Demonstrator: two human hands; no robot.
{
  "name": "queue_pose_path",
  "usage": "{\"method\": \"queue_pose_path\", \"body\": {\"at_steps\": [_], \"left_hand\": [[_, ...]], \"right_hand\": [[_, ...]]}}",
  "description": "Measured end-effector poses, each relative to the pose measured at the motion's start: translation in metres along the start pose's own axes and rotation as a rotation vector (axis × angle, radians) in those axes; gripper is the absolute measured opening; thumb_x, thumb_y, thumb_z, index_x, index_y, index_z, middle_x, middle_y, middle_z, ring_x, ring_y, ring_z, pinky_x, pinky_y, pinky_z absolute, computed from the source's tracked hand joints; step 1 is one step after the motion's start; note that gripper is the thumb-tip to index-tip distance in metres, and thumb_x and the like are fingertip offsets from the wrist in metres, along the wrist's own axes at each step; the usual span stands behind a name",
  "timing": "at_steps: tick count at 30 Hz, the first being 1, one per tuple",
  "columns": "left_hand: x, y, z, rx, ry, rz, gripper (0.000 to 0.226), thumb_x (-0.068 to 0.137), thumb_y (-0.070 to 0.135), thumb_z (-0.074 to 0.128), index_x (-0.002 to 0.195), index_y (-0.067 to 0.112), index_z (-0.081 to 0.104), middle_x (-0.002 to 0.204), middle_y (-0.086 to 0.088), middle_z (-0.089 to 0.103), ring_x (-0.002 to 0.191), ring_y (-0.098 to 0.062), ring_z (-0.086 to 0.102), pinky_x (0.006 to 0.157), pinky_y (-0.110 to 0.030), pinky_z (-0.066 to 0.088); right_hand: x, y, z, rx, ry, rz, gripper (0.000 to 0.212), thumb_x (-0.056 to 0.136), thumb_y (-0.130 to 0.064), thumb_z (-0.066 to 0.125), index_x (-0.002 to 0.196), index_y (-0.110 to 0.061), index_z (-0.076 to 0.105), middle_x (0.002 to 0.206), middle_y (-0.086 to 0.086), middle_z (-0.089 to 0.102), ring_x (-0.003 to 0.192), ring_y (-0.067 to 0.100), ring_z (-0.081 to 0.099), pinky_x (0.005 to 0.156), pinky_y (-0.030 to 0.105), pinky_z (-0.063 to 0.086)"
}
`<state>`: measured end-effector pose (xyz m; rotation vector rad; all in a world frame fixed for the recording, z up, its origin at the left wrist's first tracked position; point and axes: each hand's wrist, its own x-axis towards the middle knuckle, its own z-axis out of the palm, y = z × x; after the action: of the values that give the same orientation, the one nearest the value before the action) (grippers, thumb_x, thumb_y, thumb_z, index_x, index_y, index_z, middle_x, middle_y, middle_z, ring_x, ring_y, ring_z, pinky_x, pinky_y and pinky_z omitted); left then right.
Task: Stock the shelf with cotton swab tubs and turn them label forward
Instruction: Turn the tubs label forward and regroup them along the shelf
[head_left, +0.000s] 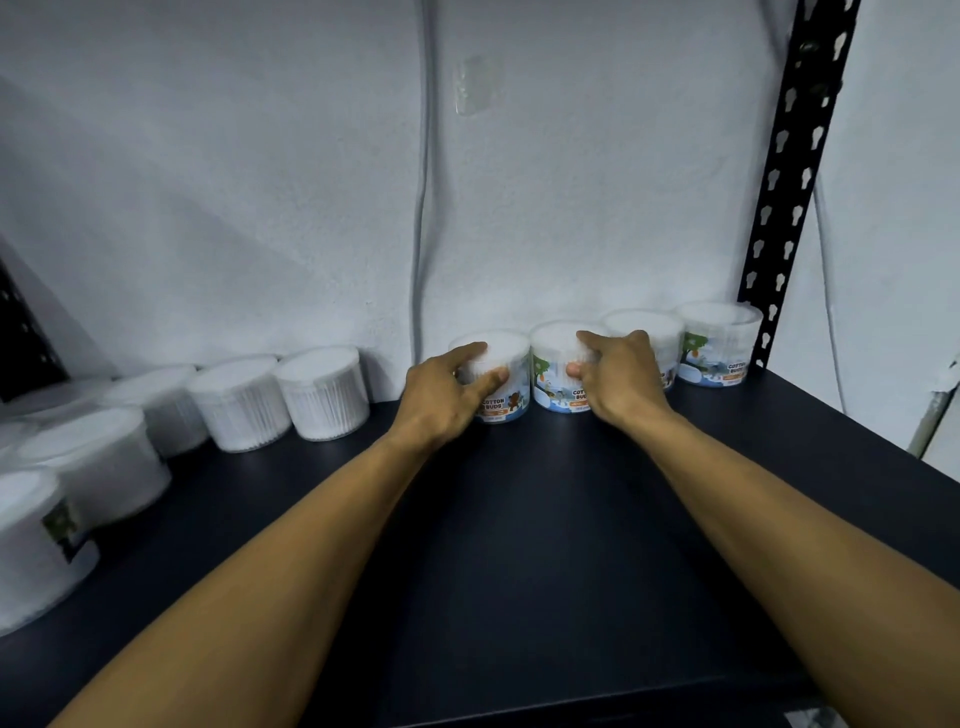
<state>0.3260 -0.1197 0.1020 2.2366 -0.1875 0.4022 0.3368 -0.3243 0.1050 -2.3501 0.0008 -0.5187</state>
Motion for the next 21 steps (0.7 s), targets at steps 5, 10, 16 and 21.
{"method": "queue_pose_path", "body": {"at_steps": [5,10,16,21], "left_hand": [[0.008,0.0,0.001,-0.006,-0.002,-0.007,0.058,0.081,0.049,0.072,0.132,0.025,0.058,0.134,-0.003,0.059,0.115,-0.018,0.06,0.102,-0.034,0.046],[0.012,0.0,0.002,0.006,-0.002,-0.008,0.058,0.082,0.049,0.072,0.133,0.024,0.058,0.136,-0.003,0.058,0.117,-0.018,0.059,0.103,-0.032,0.045],[0.011,0.001,0.001,0.027,0.007,0.006,0.059,0.082,0.049,0.071,0.134,0.025,0.057,0.137,-0.002,0.056,0.118,-0.018,0.058,0.102,-0.028,0.044],[0.01,0.001,0.002,0.039,0.028,0.014,0.059,0.082,0.049,0.071,0.133,0.025,0.057,0.136,-0.002,0.057,0.119,-0.018,0.057,0.101,-0.025,0.043]], "right_hand": [[0.006,-0.003,0.001,-0.085,-0.004,-0.027,0.037,0.088,-0.005,0.045,0.122,-0.007,0.059,0.118,0.022,0.04,0.096,0.039,0.061,0.098,0.043,0.045],[0.008,-0.007,0.002,-0.158,-0.007,-0.025,0.042,0.089,-0.005,0.046,0.129,-0.015,0.055,0.12,0.017,0.039,0.101,0.034,0.057,0.095,0.041,0.047],[0.009,-0.007,0.001,-0.204,-0.007,-0.031,0.04,0.091,-0.009,0.049,0.131,-0.016,0.054,0.12,0.018,0.041,0.105,0.035,0.051,0.094,0.039,0.045],[0.009,-0.007,-0.002,-0.214,-0.03,-0.059,0.039,0.09,-0.007,0.048,0.127,-0.014,0.055,0.118,0.019,0.042,0.104,0.034,0.057,0.095,0.04,0.045]]}}
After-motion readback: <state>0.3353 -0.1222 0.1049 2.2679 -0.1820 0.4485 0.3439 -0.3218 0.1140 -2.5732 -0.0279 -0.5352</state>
